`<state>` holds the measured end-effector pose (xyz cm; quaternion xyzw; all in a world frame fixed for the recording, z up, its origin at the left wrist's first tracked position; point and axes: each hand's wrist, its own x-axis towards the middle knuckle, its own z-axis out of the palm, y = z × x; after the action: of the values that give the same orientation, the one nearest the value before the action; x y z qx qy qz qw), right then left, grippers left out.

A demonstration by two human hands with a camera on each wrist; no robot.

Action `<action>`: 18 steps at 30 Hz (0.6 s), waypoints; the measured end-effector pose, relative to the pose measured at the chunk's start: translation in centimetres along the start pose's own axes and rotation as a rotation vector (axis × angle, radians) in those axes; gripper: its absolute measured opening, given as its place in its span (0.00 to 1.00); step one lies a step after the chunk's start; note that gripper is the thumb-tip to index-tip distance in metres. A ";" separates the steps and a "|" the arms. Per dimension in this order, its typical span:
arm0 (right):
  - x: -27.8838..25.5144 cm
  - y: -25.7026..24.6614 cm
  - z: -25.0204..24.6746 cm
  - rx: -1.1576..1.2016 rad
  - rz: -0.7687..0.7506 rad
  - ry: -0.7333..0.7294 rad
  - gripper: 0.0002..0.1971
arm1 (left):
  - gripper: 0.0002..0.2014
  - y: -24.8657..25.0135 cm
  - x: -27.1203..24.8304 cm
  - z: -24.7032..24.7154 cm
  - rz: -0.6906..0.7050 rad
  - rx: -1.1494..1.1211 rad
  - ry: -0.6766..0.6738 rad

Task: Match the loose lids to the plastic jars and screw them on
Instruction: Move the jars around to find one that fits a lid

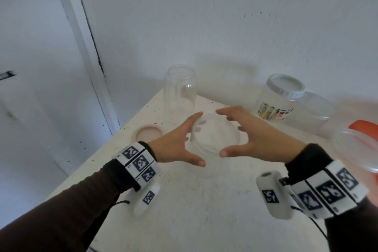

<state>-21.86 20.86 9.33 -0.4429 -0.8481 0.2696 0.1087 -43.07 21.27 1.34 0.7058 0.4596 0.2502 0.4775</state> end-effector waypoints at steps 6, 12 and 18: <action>2.7 -1.9 -0.1 -0.428 0.025 -0.250 0.44 | 0.44 -0.9 0.8 0.4 0.045 -0.135 0.023; 4.0 -3.3 -1.0 -0.520 0.018 -0.382 0.45 | 0.54 -0.9 1.2 0.3 0.040 -0.115 -0.036; 4.2 -3.4 -1.3 -0.496 0.002 -0.408 0.44 | 0.52 -1.0 1.2 0.3 0.038 -0.095 -0.023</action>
<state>-26.14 23.16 12.11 -0.3937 -0.8918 0.1378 -0.1750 -42.70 22.37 0.20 0.6937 0.4280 0.2728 0.5111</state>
